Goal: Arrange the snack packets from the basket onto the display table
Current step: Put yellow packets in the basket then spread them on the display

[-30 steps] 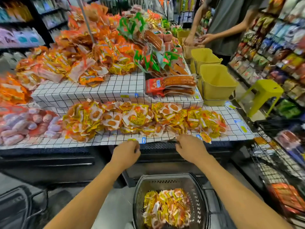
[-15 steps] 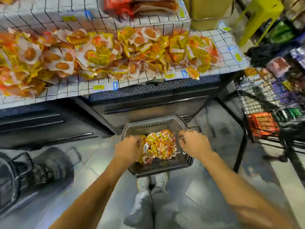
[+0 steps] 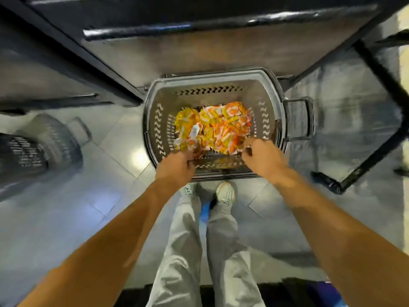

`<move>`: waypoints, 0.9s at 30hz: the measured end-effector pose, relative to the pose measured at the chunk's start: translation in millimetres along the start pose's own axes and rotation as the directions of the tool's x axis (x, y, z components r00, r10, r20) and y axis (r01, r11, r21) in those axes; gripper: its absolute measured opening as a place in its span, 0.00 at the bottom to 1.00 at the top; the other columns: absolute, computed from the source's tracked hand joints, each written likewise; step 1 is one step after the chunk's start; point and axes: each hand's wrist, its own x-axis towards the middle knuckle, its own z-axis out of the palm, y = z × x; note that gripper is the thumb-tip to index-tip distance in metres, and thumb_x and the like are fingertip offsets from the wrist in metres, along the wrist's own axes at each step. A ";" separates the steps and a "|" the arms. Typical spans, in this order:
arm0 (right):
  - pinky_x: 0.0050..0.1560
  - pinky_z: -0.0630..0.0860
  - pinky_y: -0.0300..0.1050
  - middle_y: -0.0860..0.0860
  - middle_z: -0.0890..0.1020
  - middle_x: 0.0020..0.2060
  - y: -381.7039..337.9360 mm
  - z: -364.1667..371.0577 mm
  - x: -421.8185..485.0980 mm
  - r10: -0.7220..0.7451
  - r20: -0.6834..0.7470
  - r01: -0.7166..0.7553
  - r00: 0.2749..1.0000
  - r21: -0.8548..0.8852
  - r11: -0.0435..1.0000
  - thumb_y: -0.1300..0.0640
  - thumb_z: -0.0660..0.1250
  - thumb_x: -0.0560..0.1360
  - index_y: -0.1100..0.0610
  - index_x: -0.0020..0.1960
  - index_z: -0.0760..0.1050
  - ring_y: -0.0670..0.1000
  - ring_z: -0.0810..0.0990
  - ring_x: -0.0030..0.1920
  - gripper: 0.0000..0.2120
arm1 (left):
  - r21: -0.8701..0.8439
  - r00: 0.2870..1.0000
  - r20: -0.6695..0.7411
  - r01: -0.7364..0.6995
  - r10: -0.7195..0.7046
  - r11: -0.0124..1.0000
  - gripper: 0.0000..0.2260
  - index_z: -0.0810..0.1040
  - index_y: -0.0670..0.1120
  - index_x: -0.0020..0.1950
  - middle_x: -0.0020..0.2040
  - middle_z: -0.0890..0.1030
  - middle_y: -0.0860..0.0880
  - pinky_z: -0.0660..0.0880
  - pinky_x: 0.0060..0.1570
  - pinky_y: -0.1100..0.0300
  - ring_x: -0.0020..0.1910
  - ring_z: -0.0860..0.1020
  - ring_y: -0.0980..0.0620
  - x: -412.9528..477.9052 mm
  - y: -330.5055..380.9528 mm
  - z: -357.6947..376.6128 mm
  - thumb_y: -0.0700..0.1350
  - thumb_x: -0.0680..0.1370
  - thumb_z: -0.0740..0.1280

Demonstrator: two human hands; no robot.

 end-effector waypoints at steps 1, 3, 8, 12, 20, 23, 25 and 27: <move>0.43 0.81 0.55 0.60 0.82 0.44 5.5 13.3 11.2 0.008 0.021 -0.008 1.000 0.002 1.000 0.49 0.60 0.80 0.51 0.59 0.77 0.64 0.81 0.45 0.12 | 0.011 1.000 0.007 -0.001 0.001 1.000 0.12 0.78 0.48 0.59 0.53 0.82 0.42 0.76 0.48 0.51 0.51 0.79 0.38 12.8 -4.0 13.2 0.47 0.78 0.61; 0.46 0.81 0.56 0.59 0.83 0.45 15.3 41.8 36.0 0.017 0.073 -0.017 0.997 -0.004 1.000 0.47 0.61 0.79 0.52 0.60 0.77 0.63 0.82 0.46 0.14 | 0.024 1.000 0.027 -0.002 0.002 1.000 0.11 0.77 0.47 0.58 0.52 0.81 0.42 0.74 0.46 0.53 0.51 0.79 0.38 38.7 -10.6 37.5 0.47 0.78 0.61; 0.49 0.80 0.55 0.58 0.81 0.51 29.2 108.7 107.5 -0.028 0.135 0.026 0.990 0.014 1.000 0.46 0.62 0.80 0.54 0.60 0.76 0.63 0.80 0.51 0.15 | 0.020 0.996 0.065 0.058 -0.059 0.998 0.15 0.76 0.49 0.63 0.57 0.80 0.40 0.75 0.51 0.50 0.56 0.78 0.37 112.8 -29.5 90.7 0.50 0.78 0.63; 0.53 0.77 0.52 0.57 0.81 0.58 30.4 154.7 172.2 -0.033 0.116 0.028 0.993 0.045 0.999 0.44 0.64 0.78 0.52 0.67 0.75 0.62 0.78 0.59 0.20 | 0.019 0.997 0.061 0.043 -0.044 0.999 0.23 0.69 0.53 0.73 0.66 0.77 0.43 0.73 0.59 0.48 0.63 0.75 0.38 178.0 -49.2 123.6 0.55 0.78 0.61; 0.66 0.69 0.66 0.56 0.62 0.73 45.2 210.3 292.1 -0.069 -0.165 0.044 0.984 -0.149 0.988 0.42 0.73 0.72 0.48 0.76 0.60 0.62 0.57 0.75 0.38 | -0.186 1.000 -0.018 -0.002 -0.001 0.983 0.35 0.60 0.46 0.77 0.74 0.63 0.44 0.67 0.66 0.57 0.71 0.66 0.44 294.7 -91.1 170.0 0.49 0.75 0.72; 0.68 0.63 0.71 0.56 0.55 0.77 61.0 224.4 322.5 0.061 -0.215 -0.086 0.975 -0.105 0.991 0.39 0.75 0.68 0.44 0.78 0.54 0.64 0.51 0.77 0.46 | -0.462 0.994 -0.034 -0.111 0.108 0.880 0.44 0.49 0.41 0.79 0.70 0.59 0.54 0.61 0.56 0.82 0.65 0.59 0.64 323.8 -99.3 183.7 0.35 0.73 0.74; 0.69 0.65 0.67 0.56 0.51 0.79 72.5 230.9 334.9 0.139 -0.235 -0.141 0.962 0.007 0.990 0.39 0.77 0.66 0.44 0.79 0.52 0.67 0.56 0.76 0.50 | -0.551 0.992 -0.060 -0.126 0.111 0.825 0.49 0.45 0.41 0.80 0.77 0.54 0.50 0.64 0.69 0.68 0.69 0.55 0.63 339.8 -103.2 196.5 0.35 0.71 0.76; 0.65 0.71 0.63 0.56 0.53 0.78 83.2 235.8 340.1 0.110 -0.278 -0.089 0.954 0.089 0.992 0.43 0.79 0.65 0.45 0.76 0.56 0.69 0.67 0.69 0.48 | -0.412 0.997 -0.078 -0.047 0.017 0.910 0.52 0.46 0.52 0.81 0.80 0.46 0.47 0.61 0.73 0.55 0.77 0.47 0.53 346.9 -103.6 199.8 0.48 0.69 0.79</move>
